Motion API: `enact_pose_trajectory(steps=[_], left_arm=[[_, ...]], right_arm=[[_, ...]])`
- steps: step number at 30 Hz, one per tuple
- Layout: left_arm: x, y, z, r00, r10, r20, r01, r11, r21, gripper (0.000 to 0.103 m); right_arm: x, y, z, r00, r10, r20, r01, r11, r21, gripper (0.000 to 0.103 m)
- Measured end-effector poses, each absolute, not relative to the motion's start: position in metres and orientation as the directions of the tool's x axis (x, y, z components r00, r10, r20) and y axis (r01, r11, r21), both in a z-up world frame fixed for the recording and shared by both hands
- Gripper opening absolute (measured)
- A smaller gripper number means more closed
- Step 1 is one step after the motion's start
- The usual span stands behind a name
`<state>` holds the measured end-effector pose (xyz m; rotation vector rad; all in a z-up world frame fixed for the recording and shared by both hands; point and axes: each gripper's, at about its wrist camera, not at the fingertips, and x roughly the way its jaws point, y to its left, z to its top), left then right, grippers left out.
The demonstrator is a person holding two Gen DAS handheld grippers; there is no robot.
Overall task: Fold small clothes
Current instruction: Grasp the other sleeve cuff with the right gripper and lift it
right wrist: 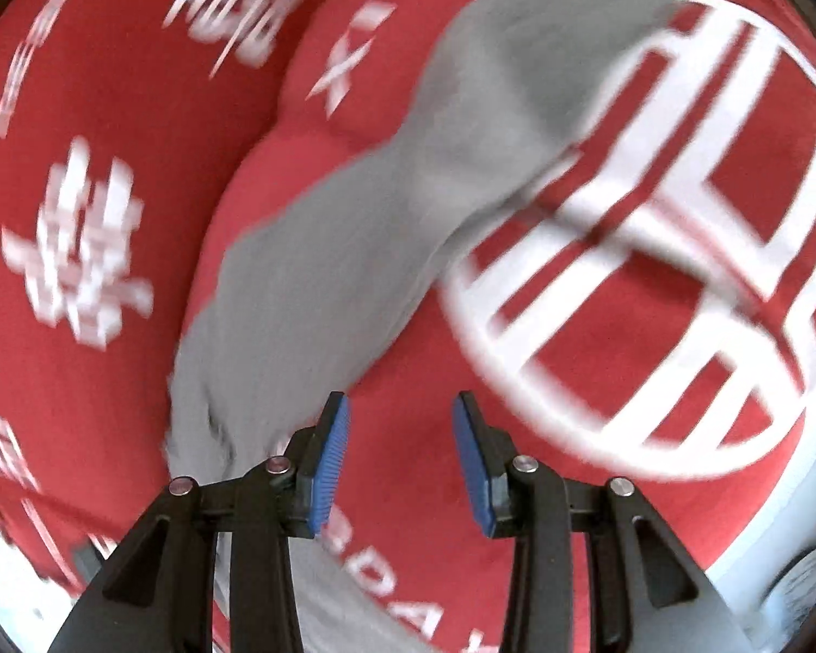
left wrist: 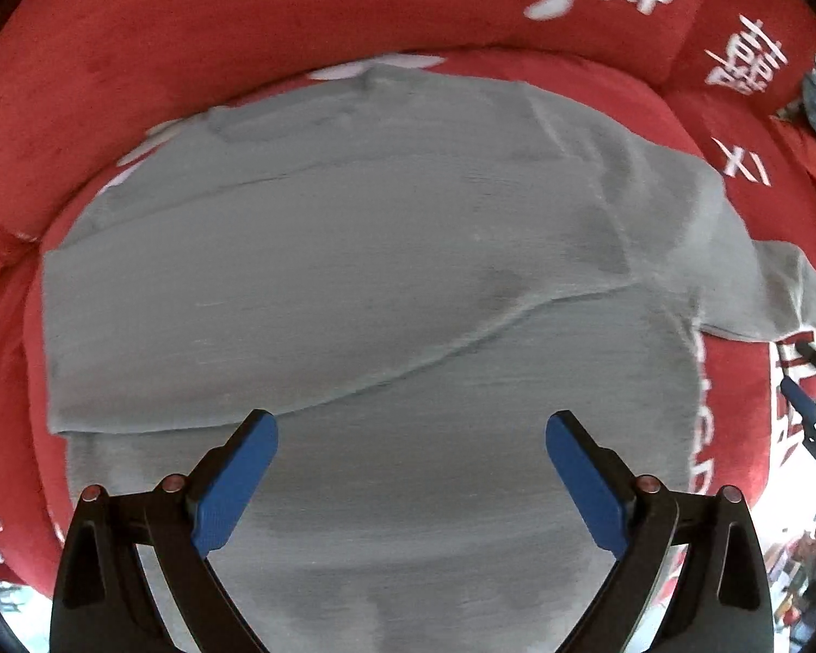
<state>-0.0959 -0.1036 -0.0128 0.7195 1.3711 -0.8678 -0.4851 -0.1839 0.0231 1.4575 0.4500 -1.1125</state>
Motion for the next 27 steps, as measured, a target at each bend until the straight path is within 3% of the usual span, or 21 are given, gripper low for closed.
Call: enact_pose_trajectory(steps=[1,15,16,17,19,27], left_arm=[[-0.103,-0.108,-0.013,-0.009,-0.104,-0.995,0.859,0.508,-0.061,0.099],[-0.135,-0.158,-0.016,-0.02,-0.141,-0.99,0.874,0.477,-0.085,0.099],[-0.132,-0.159,-0.015,-0.014,-0.147,-0.989,0.869,0.488,-0.085,0.099],[-0.129,-0.159,-0.015,-0.015,-0.15,-0.989,0.864,0.496,-0.088,0.099],[-0.122,-0.159,-0.015,-0.023,-0.155,-0.988,0.85,0.517,-0.101,0.099],[-0.086,-0.141,-0.007,-0.029,-0.191,-0.981,0.815,0.564,-0.134,0.099]], right_arm=[[-0.496,-0.19,0.022,0.481,-0.344,-0.806,0.774,-0.265,0.575,0.061],[-0.549,-0.24,-0.014,0.594,-0.486,-0.641,0.459,-0.449,0.766,0.061],[-0.552,-0.24,-0.014,0.604,-0.496,-0.624,0.43,-0.456,0.779,0.055],[-0.553,-0.241,-0.015,0.617,-0.505,-0.604,0.399,-0.461,0.793,0.035],[-0.553,-0.243,-0.016,0.628,-0.503,-0.594,0.379,-0.469,0.798,0.006],[-0.491,-0.252,0.043,0.761,-0.464,-0.453,0.426,-0.168,0.889,0.006]])
